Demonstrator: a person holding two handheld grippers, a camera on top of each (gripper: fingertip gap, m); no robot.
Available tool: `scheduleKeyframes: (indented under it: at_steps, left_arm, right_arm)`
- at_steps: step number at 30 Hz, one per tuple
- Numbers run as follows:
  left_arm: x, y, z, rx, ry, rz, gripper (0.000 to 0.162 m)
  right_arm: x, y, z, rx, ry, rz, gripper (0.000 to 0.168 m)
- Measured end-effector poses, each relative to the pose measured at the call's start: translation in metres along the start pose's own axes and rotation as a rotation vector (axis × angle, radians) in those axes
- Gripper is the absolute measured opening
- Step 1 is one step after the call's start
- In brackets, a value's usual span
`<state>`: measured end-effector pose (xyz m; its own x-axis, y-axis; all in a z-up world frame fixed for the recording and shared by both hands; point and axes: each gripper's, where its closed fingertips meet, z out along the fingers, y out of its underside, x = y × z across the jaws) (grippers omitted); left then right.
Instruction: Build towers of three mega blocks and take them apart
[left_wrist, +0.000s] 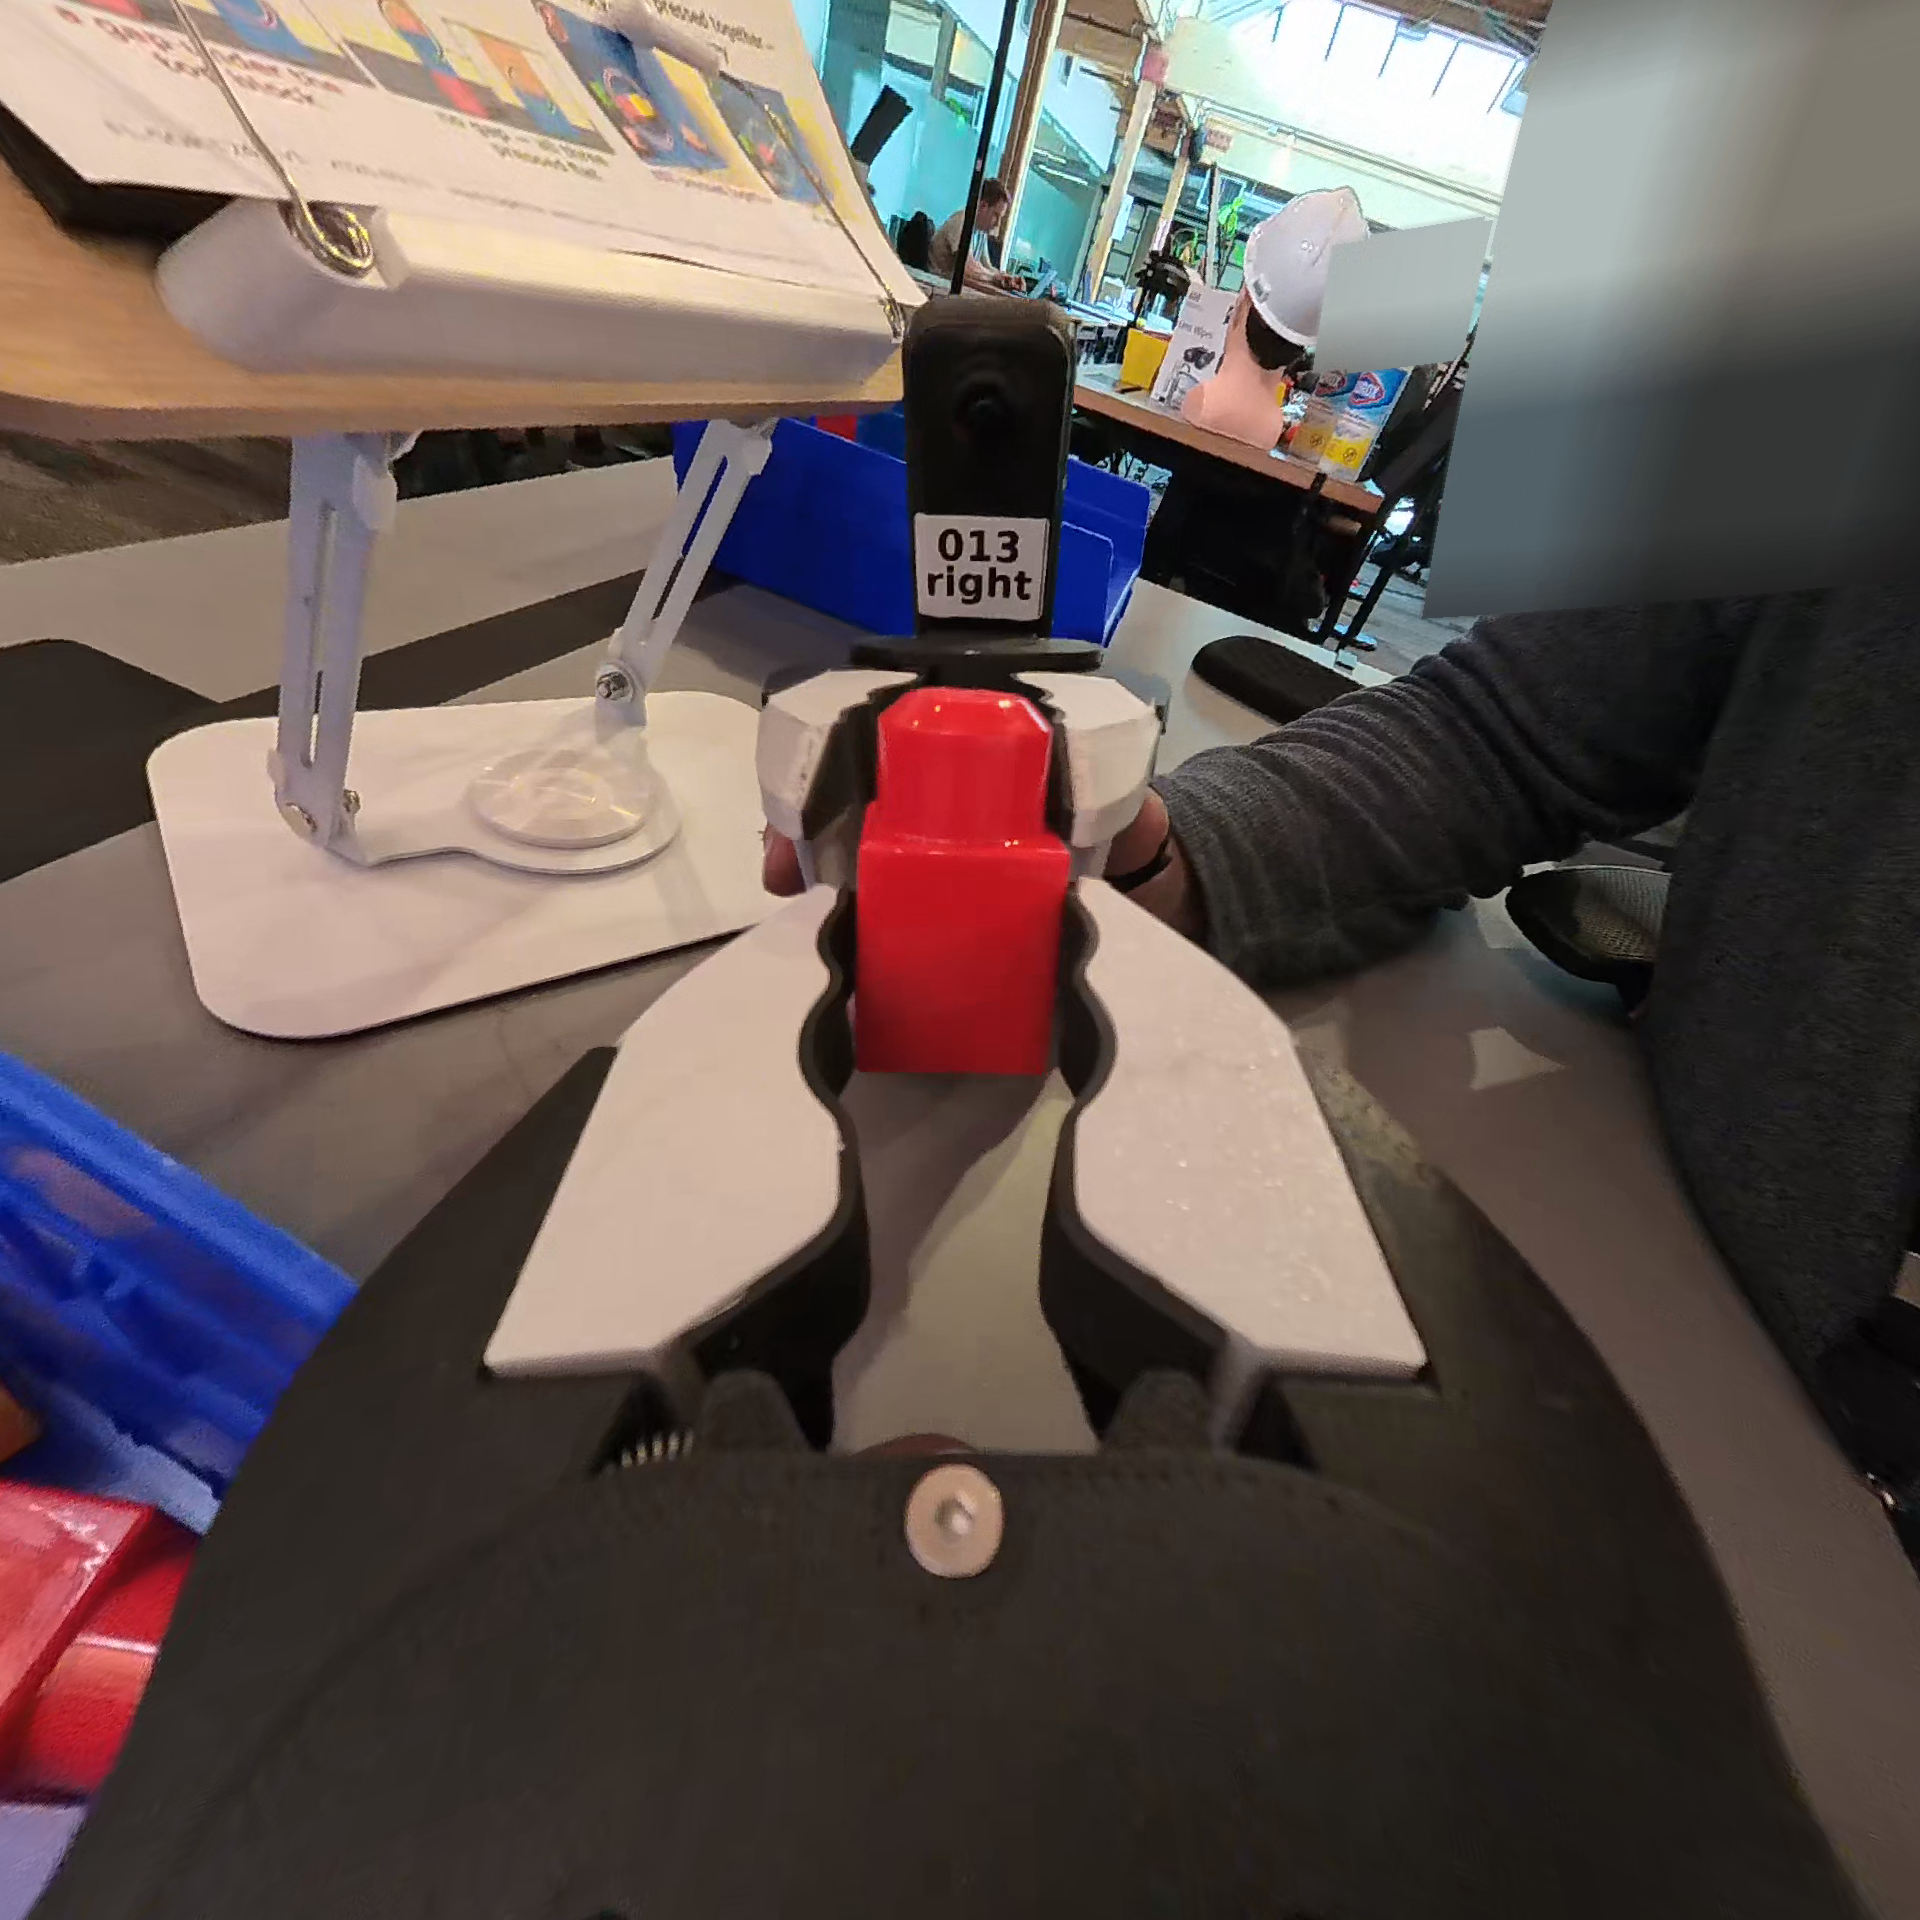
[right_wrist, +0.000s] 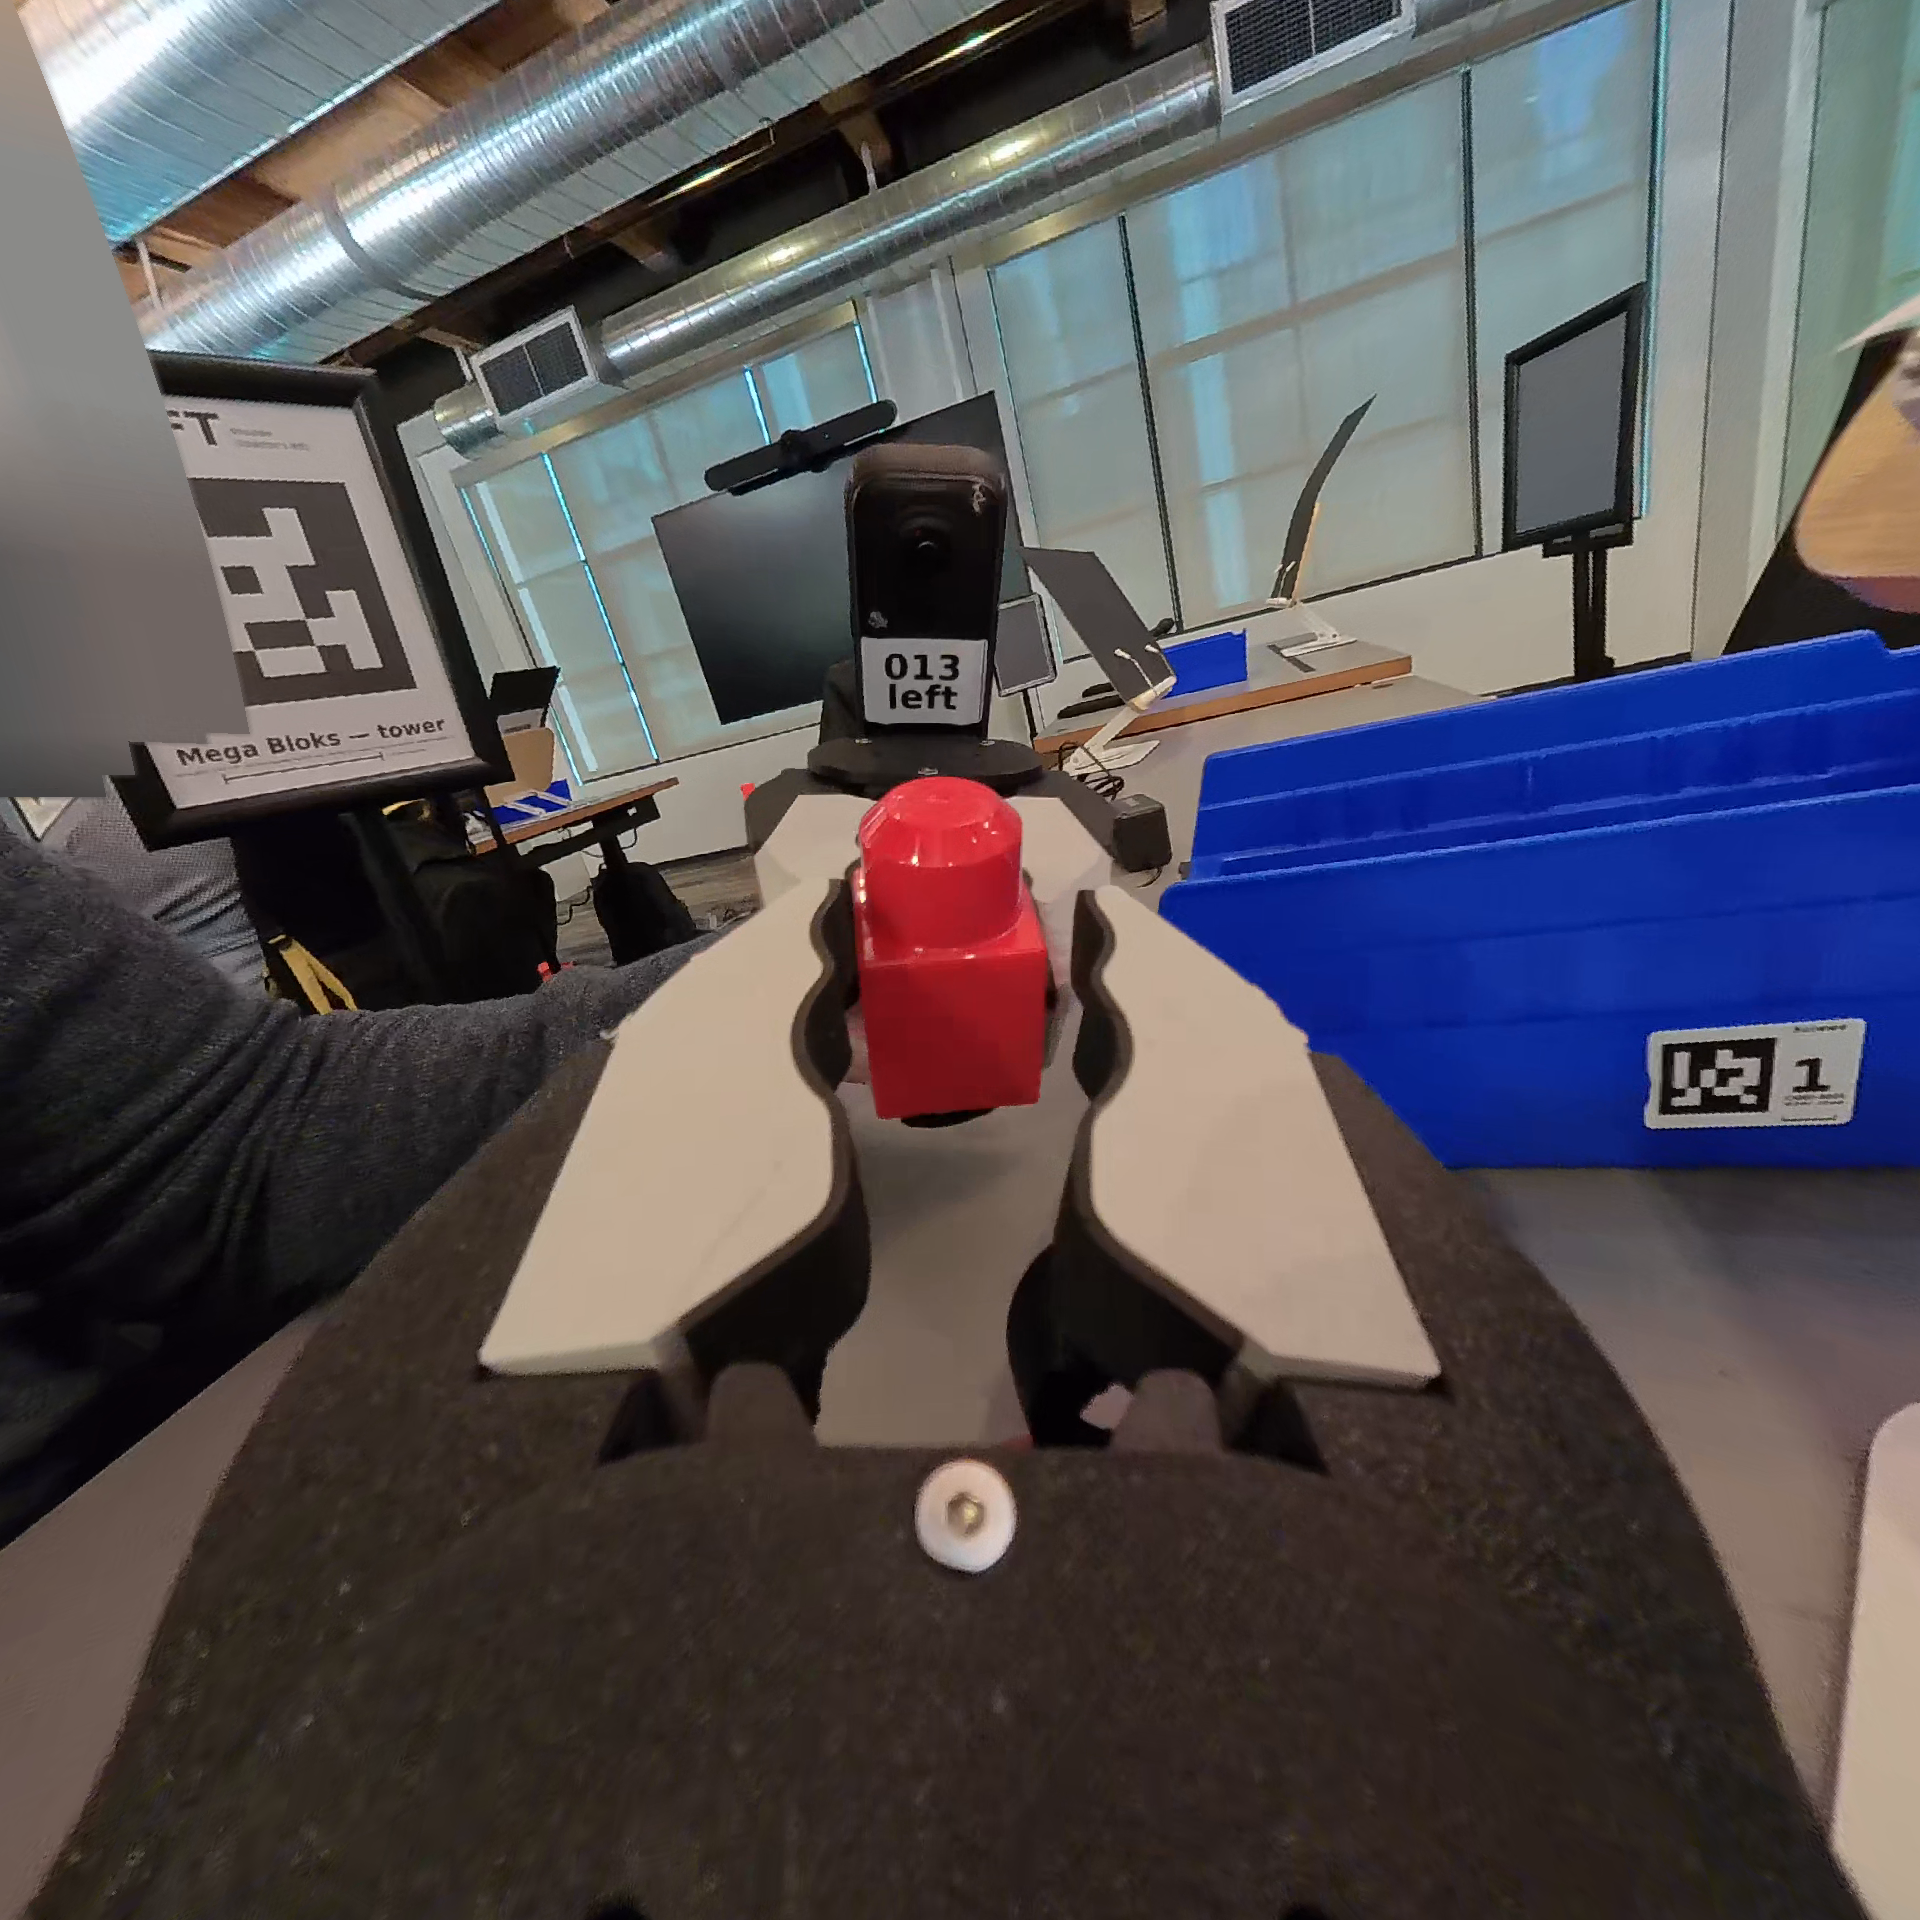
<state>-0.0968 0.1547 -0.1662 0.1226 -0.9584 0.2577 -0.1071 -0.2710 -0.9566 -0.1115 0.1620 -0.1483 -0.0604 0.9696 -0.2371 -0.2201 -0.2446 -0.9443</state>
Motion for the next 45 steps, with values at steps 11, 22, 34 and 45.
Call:
scheduleKeyframes:
  at_steps: [11,22,34,45]
  left_arm:
    - [-0.002,0.010,-0.002,-0.032,0.005,-0.028,0.039]
    - [-0.002,0.001,-0.002,0.036,0.006,-0.015,0.034]
    - [-0.027,-0.008,-0.049,-0.156,-0.270,0.133,0.043]
    - [-0.164,0.020,-0.144,-1.091,-0.509,0.364,0.054]
  right_arm:
    - [0.003,-0.006,-0.005,0.037,-0.009,0.047,0.035]
    - [0.000,0.001,-0.001,-0.004,-0.035,0.055,0.037]
    - [0.005,-0.002,-0.004,0.013,-0.036,0.098,0.036]
    - [0.005,-0.001,-0.004,0.004,-0.041,0.103,0.036]
